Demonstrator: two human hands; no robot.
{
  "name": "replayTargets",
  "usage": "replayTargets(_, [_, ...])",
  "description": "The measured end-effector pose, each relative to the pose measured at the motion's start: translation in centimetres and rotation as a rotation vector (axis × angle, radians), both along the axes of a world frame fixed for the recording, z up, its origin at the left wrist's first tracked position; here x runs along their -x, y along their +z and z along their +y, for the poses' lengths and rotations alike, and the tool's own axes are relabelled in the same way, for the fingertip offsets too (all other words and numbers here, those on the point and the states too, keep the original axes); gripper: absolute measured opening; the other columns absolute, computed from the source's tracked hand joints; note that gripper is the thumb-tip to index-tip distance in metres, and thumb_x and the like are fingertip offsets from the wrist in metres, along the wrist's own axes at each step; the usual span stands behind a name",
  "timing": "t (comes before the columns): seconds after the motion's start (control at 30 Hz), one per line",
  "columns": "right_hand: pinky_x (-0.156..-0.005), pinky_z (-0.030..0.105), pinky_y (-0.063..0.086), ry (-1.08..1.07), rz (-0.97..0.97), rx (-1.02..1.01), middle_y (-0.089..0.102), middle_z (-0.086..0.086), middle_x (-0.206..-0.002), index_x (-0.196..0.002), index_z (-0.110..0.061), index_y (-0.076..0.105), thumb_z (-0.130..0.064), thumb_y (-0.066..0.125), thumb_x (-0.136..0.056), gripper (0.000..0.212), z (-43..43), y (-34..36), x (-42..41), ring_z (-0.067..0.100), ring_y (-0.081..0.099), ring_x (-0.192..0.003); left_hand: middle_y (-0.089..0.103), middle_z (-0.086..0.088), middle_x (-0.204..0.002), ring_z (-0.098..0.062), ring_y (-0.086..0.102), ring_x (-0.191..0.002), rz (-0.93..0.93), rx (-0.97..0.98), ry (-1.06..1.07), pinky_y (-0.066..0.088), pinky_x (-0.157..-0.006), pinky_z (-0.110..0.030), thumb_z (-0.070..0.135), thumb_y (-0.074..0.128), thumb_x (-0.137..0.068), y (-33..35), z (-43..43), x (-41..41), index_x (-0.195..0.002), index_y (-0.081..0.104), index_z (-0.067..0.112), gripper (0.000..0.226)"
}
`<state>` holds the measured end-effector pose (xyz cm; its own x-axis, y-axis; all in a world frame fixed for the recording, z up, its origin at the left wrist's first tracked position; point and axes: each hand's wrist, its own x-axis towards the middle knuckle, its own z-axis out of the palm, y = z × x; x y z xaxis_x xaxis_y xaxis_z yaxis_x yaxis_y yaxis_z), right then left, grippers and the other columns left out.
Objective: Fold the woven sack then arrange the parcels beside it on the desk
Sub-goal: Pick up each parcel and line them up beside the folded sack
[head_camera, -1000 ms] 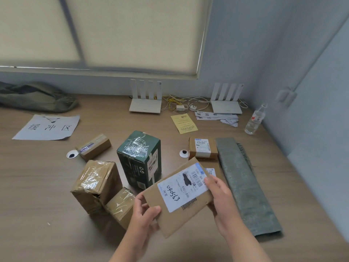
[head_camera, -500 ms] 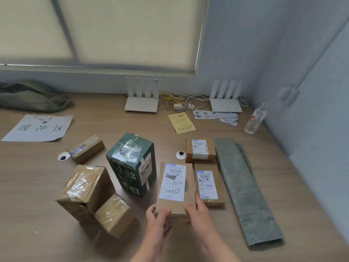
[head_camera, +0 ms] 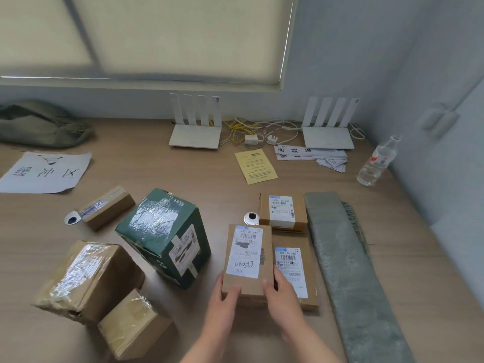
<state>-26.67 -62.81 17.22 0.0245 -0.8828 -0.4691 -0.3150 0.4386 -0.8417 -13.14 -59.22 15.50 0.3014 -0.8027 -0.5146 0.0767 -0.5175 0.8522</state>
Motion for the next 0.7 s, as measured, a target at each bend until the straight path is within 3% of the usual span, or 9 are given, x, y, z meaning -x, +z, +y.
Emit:
replayTargets(0.13, [-0.117,0.037,0.035,0.011,0.056,0.011,0.053,-0.017,-0.144,-0.146,-0.032,0.046,-0.02,0.051,-0.099,0.049,-0.9,-2.5,0.5,0.007,0.043,-0.138,0.064,0.013,-0.133,-0.008,0.062,-0.118,-0.018,-0.018,-0.037,0.047,-0.105,-0.032,0.029,0.063,-0.09,-1.5,-0.7,0.4,-0.14,0.048,0.038,0.053])
replayTargets(0.23, [-0.114,0.035,0.04,0.0,0.081,0.018,0.057,-0.02,-0.138,-0.142,-0.035,0.049,-0.02,0.051,-0.098,0.046,-1.5,-2.8,0.7,0.005,0.048,-0.132,0.063,0.013,-0.134,-0.011,0.061,-0.122,-0.042,-0.005,-0.038,0.047,-0.109,-0.039,0.029,0.061,-0.095,-2.2,-1.5,0.7,-0.143,0.047,0.037,0.051])
replayTargets(0.5, [-0.116,0.039,0.037,0.008,0.089,0.001,0.053,-0.015,-0.145,-0.147,-0.033,0.045,-0.028,0.052,-0.097,0.05,-2.3,-3.7,1.2,0.009,0.044,-0.139,0.065,0.014,-0.132,0.002,0.061,-0.117,-0.081,0.02,-0.035,0.047,-0.105,-0.03,0.022,0.058,-0.1,-2.3,-2.2,1.3,-0.144,0.047,0.033,0.046])
replayTargets(0.57, [-0.115,0.038,0.039,-0.001,0.066,0.01,0.057,-0.016,-0.139,-0.14,-0.034,0.049,-0.019,0.053,-0.098,0.044,-2.3,-2.4,1.2,0.01,0.049,-0.135,0.058,0.011,-0.142,-0.002,0.056,-0.125,-0.096,0.004,-0.029,0.044,-0.11,-0.032,0.027,0.061,-0.098,-1.9,-2.0,1.5,-0.149,0.041,0.031,0.054])
replayTargets(0.63, [-0.117,0.038,0.035,-0.049,0.059,0.007,0.049,-0.016,-0.143,-0.147,-0.025,0.043,-0.018,0.056,-0.098,0.051,-2.3,-1.4,1.4,0.014,0.043,-0.14,0.043,0.008,-0.155,-0.009,0.043,-0.14,-0.096,-0.008,0.005,0.033,-0.119,-0.034,0.027,0.065,-0.096,-0.8,-1.5,1.7,-0.157,0.027,0.024,0.072])
replayTargets(0.7, [-0.119,0.04,0.031,-0.11,0.094,0.023,0.041,-0.006,-0.154,-0.153,-0.017,0.035,-0.023,0.059,-0.098,0.06,-2.4,-0.5,1.6,0.017,0.036,-0.144,0.035,0.007,-0.157,-0.011,0.031,-0.148,-0.126,-0.002,0.024,0.026,-0.122,-0.033,0.025,0.069,-0.093,0.5,-0.9,1.7,-0.159,0.021,0.018,0.082])
